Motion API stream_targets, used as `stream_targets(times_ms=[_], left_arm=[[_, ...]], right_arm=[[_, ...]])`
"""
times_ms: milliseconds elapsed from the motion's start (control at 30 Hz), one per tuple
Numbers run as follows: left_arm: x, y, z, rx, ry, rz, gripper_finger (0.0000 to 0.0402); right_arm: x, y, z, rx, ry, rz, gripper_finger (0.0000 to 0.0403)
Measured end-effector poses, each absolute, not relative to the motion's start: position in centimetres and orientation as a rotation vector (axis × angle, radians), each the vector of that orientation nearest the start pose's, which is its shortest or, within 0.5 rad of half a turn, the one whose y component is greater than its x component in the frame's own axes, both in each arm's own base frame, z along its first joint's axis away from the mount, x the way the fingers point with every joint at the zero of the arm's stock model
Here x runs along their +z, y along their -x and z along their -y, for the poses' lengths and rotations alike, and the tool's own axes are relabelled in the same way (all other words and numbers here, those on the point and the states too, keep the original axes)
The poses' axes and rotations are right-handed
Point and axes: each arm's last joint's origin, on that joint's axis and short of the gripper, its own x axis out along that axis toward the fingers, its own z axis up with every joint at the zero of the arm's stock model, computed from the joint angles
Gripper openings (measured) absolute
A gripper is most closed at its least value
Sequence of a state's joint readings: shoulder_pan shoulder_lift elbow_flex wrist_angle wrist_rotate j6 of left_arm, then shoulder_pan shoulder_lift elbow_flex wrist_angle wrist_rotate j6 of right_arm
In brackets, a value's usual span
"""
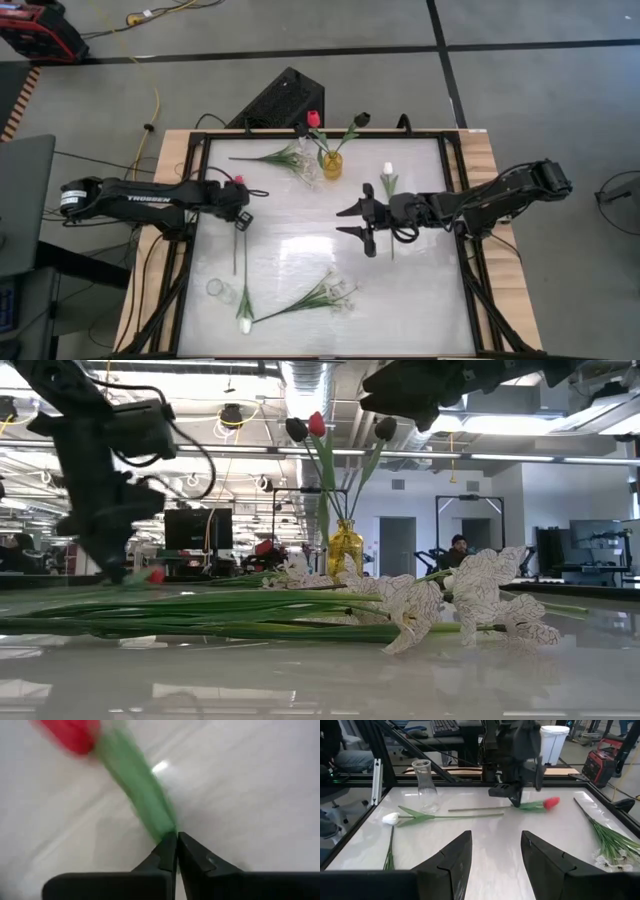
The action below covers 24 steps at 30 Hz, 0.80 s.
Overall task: Sort flowers into vase by color
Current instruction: Put the red flower into the yellow vase
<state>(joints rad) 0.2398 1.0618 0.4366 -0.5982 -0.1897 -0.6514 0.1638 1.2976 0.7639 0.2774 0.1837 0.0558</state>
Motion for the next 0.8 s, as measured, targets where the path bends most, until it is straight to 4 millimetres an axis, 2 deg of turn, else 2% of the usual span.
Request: stream_targets(times_ms=[200, 400, 533, 800], left_arm=[[15.6, -16.8, -4.4, 0.619, 0.554, -0.924, 0.0], [15.8, -17.1, -4.6, 0.633, 0.543, -0.888, 0.0017], [15.6, -16.8, -4.5, 0.645, 0.553, -0.918, 0.0052], [15.4, -16.3, -4.3, 0.668, 0.622, -0.972, 0.0151]], right_arm=[[25.9, -28.0, -4.3, -0.024, -0.026, -0.264, 0.0196], [25.8, -28.0, -4.3, -0.024, -0.029, -0.272, 0.0196], [25.8, -28.0, -4.2, -0.028, -0.028, -0.279, 0.0196], [25.7, -28.0, -3.8, -0.039, -0.021, -0.29, 0.0196]])
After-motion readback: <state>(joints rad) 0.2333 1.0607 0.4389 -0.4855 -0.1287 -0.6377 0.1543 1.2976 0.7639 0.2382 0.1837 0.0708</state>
